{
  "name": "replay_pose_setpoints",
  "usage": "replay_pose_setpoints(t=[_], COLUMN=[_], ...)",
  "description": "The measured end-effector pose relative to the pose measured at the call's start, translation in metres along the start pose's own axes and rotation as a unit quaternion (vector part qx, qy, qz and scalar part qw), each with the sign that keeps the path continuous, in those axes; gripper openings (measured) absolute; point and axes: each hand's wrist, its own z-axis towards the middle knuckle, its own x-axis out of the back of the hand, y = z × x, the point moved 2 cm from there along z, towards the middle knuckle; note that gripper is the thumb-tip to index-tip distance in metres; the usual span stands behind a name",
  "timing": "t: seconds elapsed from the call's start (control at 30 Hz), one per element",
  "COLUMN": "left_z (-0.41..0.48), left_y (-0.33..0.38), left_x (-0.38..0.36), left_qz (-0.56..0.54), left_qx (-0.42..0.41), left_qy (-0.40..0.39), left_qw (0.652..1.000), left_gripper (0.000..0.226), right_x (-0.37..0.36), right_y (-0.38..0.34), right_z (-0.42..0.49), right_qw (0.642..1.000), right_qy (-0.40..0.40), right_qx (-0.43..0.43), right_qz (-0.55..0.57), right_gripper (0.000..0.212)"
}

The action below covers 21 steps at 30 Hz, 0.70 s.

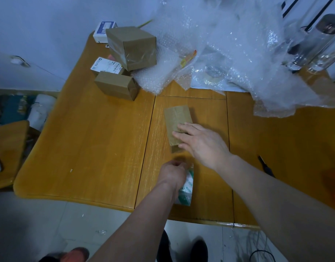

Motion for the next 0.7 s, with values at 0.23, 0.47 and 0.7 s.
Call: replay_pose_setpoints(t=[0.23, 0.47, 0.7], left_z=[0.002, 0.009, 0.010], left_y=[0.000, -0.005, -0.006], left_x=[0.001, -0.001, 0.000], left_qz=[-0.016, -0.026, -0.034], left_qx=[0.005, -0.002, -0.003], left_qy=[-0.004, -0.003, -0.009], left_qw=[1.000, 1.000, 0.999], left_gripper=[0.006, 0.013, 0.006], right_x=[-0.008, -0.015, -0.022], right_y=[-0.004, -0.009, -0.008], right_z=[-0.002, 0.000, -0.001], right_qw=[0.999, 0.997, 0.996], right_qy=[0.024, 0.038, 0.051], right_qx=[-0.006, -0.025, -0.005], right_qz=[-0.043, -0.059, -0.075], right_gripper=[0.045, 0.049, 0.058])
